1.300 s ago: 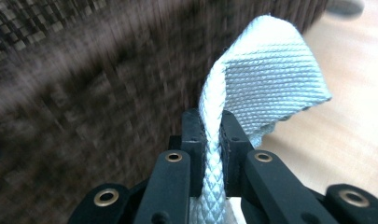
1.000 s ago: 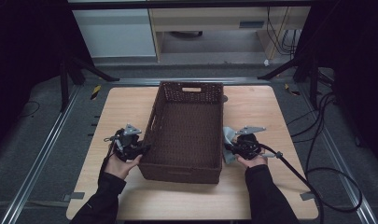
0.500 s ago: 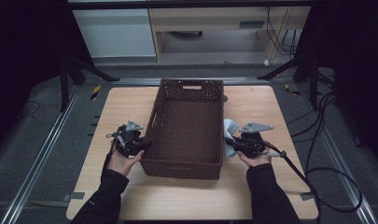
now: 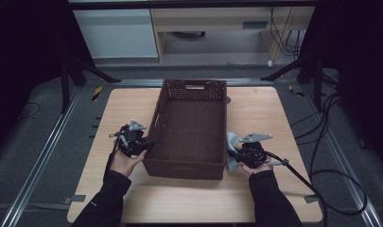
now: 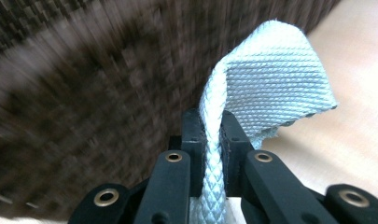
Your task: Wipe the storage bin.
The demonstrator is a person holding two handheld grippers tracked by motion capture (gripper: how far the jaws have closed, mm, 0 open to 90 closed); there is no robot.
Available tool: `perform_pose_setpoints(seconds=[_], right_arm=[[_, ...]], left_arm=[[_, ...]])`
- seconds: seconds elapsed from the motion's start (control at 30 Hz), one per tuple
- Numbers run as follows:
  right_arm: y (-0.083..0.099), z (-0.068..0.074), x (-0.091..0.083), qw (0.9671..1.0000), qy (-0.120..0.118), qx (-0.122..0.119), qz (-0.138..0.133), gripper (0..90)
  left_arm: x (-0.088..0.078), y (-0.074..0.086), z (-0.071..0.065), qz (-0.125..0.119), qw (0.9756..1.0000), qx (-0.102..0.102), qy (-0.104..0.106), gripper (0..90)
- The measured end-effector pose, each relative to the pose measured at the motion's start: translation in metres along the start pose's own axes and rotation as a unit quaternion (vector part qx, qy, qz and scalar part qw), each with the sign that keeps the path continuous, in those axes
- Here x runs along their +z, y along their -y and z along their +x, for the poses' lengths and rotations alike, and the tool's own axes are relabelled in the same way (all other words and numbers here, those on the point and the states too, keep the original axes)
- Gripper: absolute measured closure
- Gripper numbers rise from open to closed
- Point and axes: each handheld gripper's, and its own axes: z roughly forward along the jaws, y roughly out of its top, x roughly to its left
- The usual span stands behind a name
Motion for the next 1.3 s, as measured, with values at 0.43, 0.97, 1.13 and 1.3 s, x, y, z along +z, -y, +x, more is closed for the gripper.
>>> perform_pose_setpoints(seconds=[0.43, 0.97, 1.13, 1.3], right_arm=[[-0.015, 0.014, -0.021, 0.9990, 0.000, -0.032, -0.030, 83.8], [0.009, 0.018, -0.015, 0.9999, -0.011, -0.003, -0.001, 83.9], [-0.006, 0.029, -0.038, 0.9990, -0.009, -0.025, -0.036, 83.9], [-0.001, 0.035, -0.036, 0.9990, -0.002, -0.041, -0.017, 83.9]], left_arm=[[0.000, -0.001, 0.000, 0.004, 1.0000, 0.004, -0.004, 72.2], [0.001, -0.002, -0.001, 0.002, 1.0000, 0.001, -0.004, 72.3], [0.001, -0.002, -0.001, 0.002, 1.0000, 0.002, -0.005, 72.3], [0.001, -0.001, -0.001, 0.002, 1.0000, 0.000, -0.004, 72.3]])
